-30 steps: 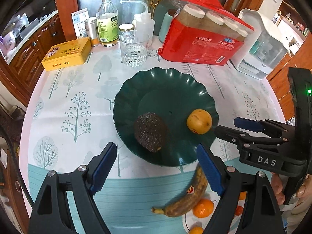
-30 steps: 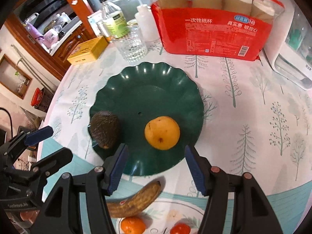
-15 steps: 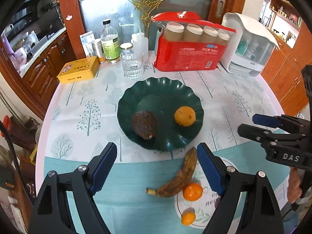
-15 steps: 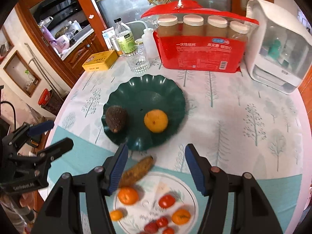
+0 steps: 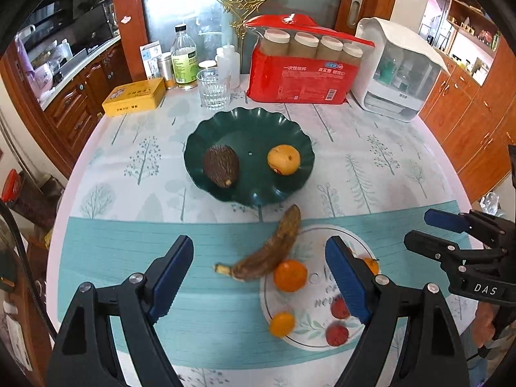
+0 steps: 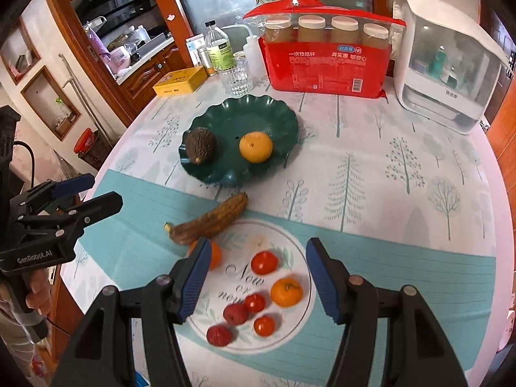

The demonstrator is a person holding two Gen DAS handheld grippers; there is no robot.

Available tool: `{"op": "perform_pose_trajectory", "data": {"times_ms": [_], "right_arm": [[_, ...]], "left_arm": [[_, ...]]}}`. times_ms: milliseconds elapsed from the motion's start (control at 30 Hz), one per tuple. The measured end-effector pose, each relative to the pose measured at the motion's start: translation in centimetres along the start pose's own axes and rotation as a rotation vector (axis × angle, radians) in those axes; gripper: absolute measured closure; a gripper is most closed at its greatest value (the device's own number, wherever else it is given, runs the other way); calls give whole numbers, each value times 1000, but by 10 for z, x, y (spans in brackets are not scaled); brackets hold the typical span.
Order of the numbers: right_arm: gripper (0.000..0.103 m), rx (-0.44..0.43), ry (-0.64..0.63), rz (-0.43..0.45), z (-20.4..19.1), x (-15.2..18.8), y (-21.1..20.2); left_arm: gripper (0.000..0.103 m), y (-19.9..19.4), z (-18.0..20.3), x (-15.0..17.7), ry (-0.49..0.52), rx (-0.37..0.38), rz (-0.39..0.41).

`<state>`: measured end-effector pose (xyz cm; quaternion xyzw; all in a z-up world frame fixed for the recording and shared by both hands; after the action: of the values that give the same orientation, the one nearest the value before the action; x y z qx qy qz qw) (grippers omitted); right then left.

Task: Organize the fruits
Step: 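Move both tools back toward the fruit plate, then grasp the small orange with the left tool while the right tool grasps a lychee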

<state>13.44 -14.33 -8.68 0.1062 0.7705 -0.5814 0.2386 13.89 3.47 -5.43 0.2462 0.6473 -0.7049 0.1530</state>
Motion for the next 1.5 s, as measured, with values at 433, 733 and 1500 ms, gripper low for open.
{"op": "perform_pose_trajectory", "data": {"times_ms": [433,733,1500], "right_arm": [[42,-7,-17,-31,7,55,6],[42,-30,-39,-84,-2,105,33],[56,-33,-100,-167,-39,147,95]], "left_arm": [[20,15,18,69,-50,39,-55],[20,49,19,122,-50,51,-151],[27,94,6,142,-39,108,-234]]}}
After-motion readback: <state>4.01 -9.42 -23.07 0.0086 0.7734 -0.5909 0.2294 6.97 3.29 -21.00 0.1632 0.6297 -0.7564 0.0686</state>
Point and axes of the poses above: each gripper's, at about its wrist camera, not at the fingertips, and y roughly the way its jaws point, z to its right, x to its underside, the point moved 6 cm from there along y, roughly the way its jaws point, and after that the axes turned 4 degrees about y, right-handed, at the moved point
